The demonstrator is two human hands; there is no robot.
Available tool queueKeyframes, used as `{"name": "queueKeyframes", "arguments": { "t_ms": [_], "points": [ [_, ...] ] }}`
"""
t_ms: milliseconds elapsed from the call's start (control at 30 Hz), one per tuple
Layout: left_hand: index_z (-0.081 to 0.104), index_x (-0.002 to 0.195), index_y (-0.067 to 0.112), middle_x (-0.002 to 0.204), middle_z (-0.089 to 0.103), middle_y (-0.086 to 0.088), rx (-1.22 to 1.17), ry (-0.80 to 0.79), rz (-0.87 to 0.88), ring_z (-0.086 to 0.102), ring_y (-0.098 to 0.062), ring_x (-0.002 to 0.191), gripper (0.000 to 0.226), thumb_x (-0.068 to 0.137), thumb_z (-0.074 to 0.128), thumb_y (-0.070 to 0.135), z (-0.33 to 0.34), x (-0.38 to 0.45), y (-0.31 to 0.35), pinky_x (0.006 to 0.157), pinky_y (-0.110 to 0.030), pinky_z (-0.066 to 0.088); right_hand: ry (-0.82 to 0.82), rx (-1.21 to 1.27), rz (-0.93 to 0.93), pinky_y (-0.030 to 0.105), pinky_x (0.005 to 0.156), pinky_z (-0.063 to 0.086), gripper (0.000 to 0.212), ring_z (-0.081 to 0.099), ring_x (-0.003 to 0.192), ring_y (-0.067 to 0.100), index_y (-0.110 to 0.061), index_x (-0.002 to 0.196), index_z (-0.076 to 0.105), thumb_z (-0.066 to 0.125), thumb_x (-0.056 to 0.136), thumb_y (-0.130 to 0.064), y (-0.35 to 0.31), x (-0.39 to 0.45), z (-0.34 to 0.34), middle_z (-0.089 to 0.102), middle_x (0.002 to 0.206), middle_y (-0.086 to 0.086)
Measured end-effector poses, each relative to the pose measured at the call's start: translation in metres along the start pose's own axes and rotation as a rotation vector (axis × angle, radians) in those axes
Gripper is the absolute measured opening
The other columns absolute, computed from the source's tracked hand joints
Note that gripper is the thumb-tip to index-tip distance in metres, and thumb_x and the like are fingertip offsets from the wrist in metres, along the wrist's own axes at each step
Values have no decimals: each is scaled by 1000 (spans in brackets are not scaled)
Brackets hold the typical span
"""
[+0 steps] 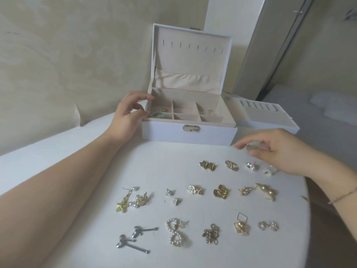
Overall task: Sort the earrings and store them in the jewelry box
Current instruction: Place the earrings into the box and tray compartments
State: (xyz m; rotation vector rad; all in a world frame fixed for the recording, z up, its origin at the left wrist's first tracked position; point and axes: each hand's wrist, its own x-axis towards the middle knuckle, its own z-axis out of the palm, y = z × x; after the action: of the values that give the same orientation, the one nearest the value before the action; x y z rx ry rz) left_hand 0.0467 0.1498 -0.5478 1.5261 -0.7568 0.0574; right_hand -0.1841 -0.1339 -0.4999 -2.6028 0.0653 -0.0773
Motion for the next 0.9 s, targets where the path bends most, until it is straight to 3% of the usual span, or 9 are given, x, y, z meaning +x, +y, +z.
{"name": "queueKeyframes", "arguments": {
  "t_ms": [133, 200, 267, 333, 533, 600, 733, 833, 900],
  "points": [
    [66, 97, 28, 117, 52, 0, -8, 2, 3, 49, -9, 78, 35, 71, 53, 7, 0, 1, 0, 73, -15, 44, -44, -138, -8, 33, 95, 50, 50, 58, 106, -4, -66, 104, 57, 67, 90, -20, 8, -12, 10, 60, 113, -35],
    [67, 95, 31, 118, 52, -2, -11, 2, 6, 50, -8, 76, 36, 71, 54, 7, 0, 1, -1, 73, -15, 44, -3, -191, -19, 24, 81, 49, 57, 57, 85, -13, -70, 111, 48, 64, 91, -19, 7, -16, 7, 58, 114, -35],
    [68, 94, 34, 118, 53, -2, -12, 8, 8, 51, -6, 75, 36, 71, 55, 8, 0, 1, -1, 73, -16, 44, 119, -97, -11, 14, 61, 40, 57, 52, 57, -3, -59, 118, 52, 61, 92, -9, 10, -22, -2, 62, 111, -28],
    [69, 93, 38, 117, 53, 3, -13, 6, 5, 52, -7, 74, 37, 71, 55, 11, -1, 2, -2, 75, -19, 44, 263, -17, 5, 14, 53, 38, 56, 41, 47, 12, -48, 120, 55, 58, 92, 0, 21, -27, -12, 65, 107, -22],
    [67, 96, 34, 119, 54, 0, 7, 8, -7, 52, -3, 71, 39, 73, 51, 8, 0, 2, -4, 77, -24, 42, 461, 44, 231, 15, 64, 44, 49, 55, 65, 9, -35, 124, 54, 53, 92, 1, 57, -38, -10, 65, 101, -21],
    [68, 95, 39, 117, 54, -1, 13, 0, -3, 53, -3, 71, 42, 74, 51, 7, 0, 2, -4, 76, -21, 43, 442, 22, 256, 22, 70, 46, 38, 57, 69, 8, -37, 111, 60, 62, 90, -6, 59, -38, -6, 64, 102, -18],
    [69, 92, 43, 116, 54, 0, 19, 4, -8, 51, -6, 74, 44, 74, 52, 8, -1, 3, -5, 78, -26, 41, 273, -163, 296, 18, 75, 43, 19, 56, 83, 1, -37, 95, 69, 76, 79, -29, 59, -24, -6, 62, 99, -15],
    [70, 93, 43, 115, 54, 3, 10, 8, -14, 51, -10, 75, 43, 74, 52, 9, -2, 2, -6, 81, -32, 41, 191, -257, 311, 35, 88, 49, 34, 57, 95, 9, -36, 93, 73, 77, 65, -55, 51, -11, -6, 60, 94, -19],
    [70, 92, 43, 112, 54, 4, -1, 4, -11, 51, -10, 75, 43, 73, 52, 9, -2, 2, -5, 81, -31, 41, 191, -259, 296, 36, 86, 49, 38, 56, 96, 8, -41, 90, 71, 72, 61, -64, 44, -6, -4, 62, 92, -22]
  ]
}}
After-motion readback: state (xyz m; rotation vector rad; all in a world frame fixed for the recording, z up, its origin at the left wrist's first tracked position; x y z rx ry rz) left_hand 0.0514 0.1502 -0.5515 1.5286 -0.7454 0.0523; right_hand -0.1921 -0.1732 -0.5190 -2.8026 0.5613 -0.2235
